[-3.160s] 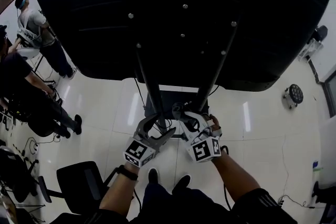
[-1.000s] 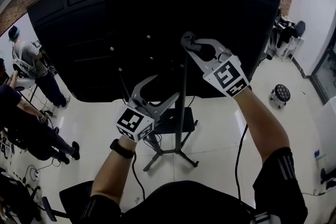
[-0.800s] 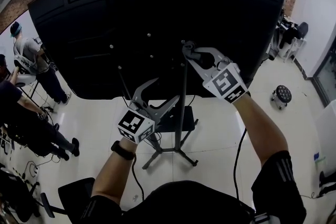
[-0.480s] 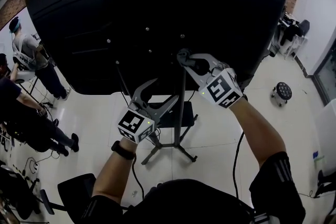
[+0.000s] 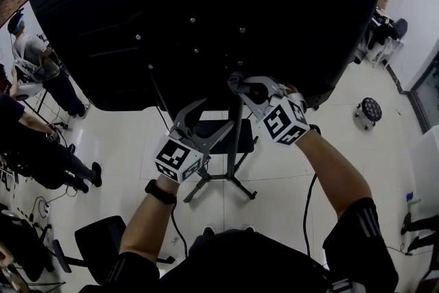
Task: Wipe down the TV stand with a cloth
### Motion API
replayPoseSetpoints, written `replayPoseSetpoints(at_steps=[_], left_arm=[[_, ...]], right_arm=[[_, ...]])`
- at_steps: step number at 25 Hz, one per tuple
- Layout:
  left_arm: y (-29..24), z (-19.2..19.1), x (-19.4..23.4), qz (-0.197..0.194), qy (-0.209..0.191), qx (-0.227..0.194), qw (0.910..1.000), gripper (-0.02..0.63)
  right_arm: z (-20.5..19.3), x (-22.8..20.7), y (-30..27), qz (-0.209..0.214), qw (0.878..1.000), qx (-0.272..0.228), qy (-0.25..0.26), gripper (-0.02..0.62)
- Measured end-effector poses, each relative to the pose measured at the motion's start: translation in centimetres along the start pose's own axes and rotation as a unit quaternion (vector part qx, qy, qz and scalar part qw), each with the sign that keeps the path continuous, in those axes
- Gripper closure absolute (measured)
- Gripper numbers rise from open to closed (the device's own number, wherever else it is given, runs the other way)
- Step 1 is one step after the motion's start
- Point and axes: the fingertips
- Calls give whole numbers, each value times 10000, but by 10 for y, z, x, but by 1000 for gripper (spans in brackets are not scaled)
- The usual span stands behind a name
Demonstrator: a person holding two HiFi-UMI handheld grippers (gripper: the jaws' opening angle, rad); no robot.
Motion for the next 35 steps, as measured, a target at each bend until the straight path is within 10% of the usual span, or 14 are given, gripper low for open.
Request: replayPoseSetpoints(at_steps=[35], left_arm=[[-51,-239,-8,-363,784,1716,9814,279]], right_arm=[[-144,183,-93,1474,9838,801,-637,572]])
Point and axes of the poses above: the fingertips, and each gripper's own axes: y backward along the fingers, x to its left, z out of its top, and after that the axes turned 11 degrees about x, right-handed
